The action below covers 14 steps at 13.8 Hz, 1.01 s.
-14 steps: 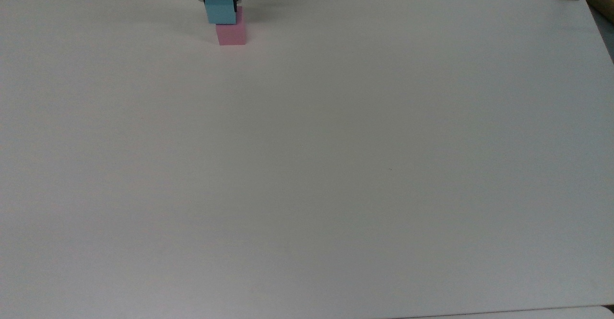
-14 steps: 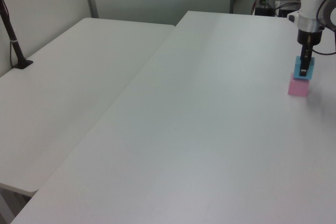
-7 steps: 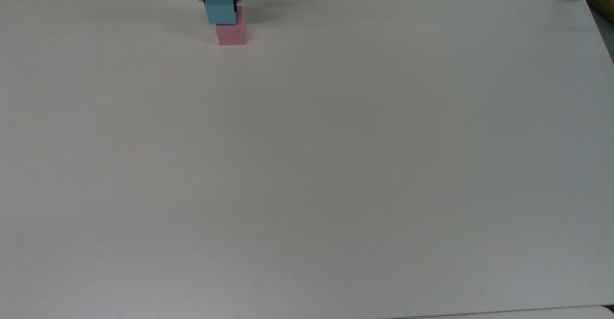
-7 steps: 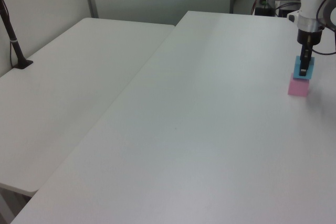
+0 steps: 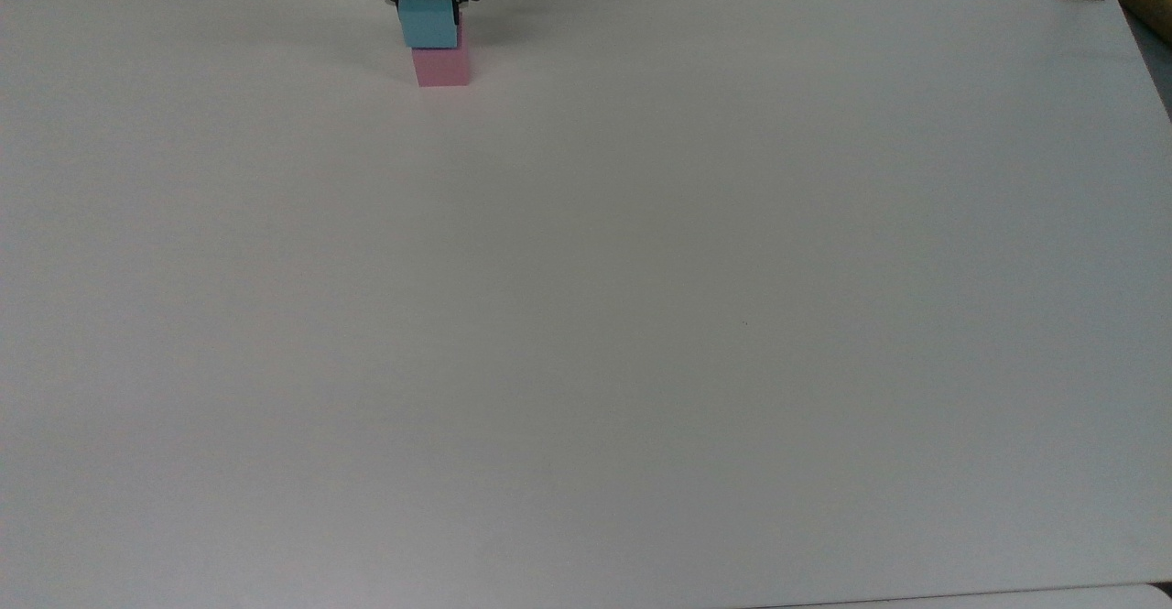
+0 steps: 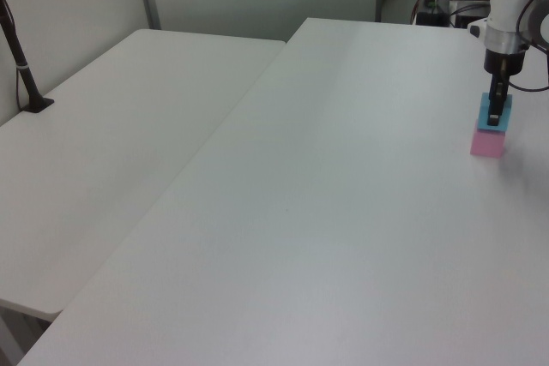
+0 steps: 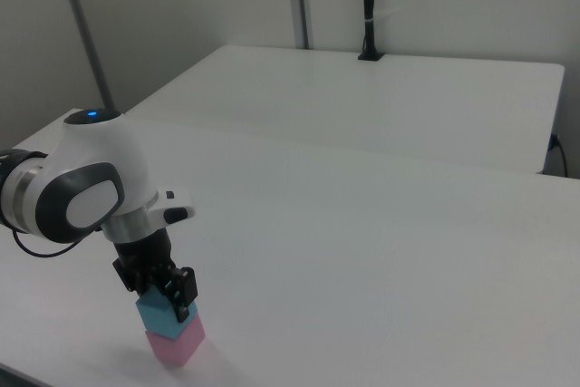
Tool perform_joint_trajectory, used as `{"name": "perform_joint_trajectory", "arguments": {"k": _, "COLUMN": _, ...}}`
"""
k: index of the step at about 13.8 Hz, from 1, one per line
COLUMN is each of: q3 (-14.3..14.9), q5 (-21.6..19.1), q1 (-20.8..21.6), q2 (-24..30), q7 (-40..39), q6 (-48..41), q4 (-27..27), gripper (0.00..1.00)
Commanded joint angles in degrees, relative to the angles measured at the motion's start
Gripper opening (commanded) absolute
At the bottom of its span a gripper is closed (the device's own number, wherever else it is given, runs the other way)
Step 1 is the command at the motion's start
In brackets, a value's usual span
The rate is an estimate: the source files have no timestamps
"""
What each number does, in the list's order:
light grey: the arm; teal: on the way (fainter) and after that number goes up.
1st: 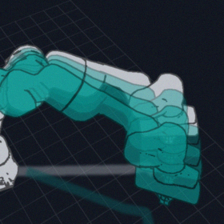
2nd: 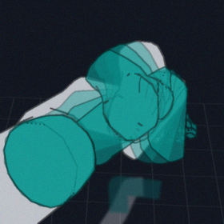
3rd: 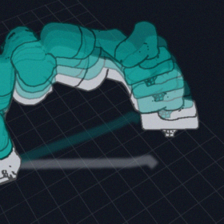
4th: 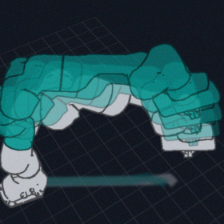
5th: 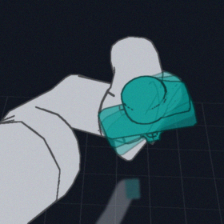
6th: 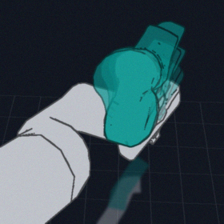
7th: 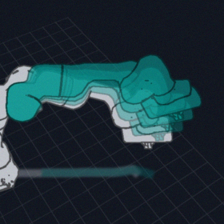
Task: Put blue cube on pink cube
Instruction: 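Open the gripper to release the light-blue cube on the pink cube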
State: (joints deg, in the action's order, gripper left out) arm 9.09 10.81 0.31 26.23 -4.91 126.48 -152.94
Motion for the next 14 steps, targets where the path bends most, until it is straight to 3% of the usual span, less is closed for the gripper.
{"name": "perform_joint_trajectory", "arguments": {"k": 1, "q3": 0.49, "q5": 0.8, "q1": 0.92, "q2": 0.66, "q7": 1.84, "q6": 1.22, "q4": -0.35, "gripper": 0.46}}
{"name": "perform_joint_trajectory", "arguments": {"k": 2, "q3": 0.49, "q5": 0.8, "q1": 0.92, "q2": 0.66, "q7": 1.75, "q6": 1.22, "q4": -0.35, "gripper": 0.78}}
{"name": "perform_joint_trajectory", "arguments": {"k": 3, "q3": 0.49, "q5": 0.8, "q1": 0.92, "q2": 0.66, "q7": 1.75, "q6": 1.22, "q4": -0.35, "gripper": 1.0}}
{"name": "perform_joint_trajectory", "arguments": {"k": 9, "q3": 0.49, "q5": 0.8, "q1": 0.74, "q2": 0.75, "q7": 1.84, "q6": 0.09, "q4": 0.79, "gripper": 1.0}}
{"name": "perform_joint_trajectory", "arguments": {"k": 12, "q3": 0.4, "q5": 0.8, "q1": 1.0, "q2": 0.93, "q7": 1.84, "q6": -9.02, "q4": 6.05, "gripper": 1.0}}
{"name": "perform_joint_trajectory", "arguments": {"k": 14, "q3": -0.04, "q5": 0.19, "q1": 1.62, "q2": 0.84, "q7": 1.84, "q6": -17.11, "q4": 12.8, "gripper": 1.0}}
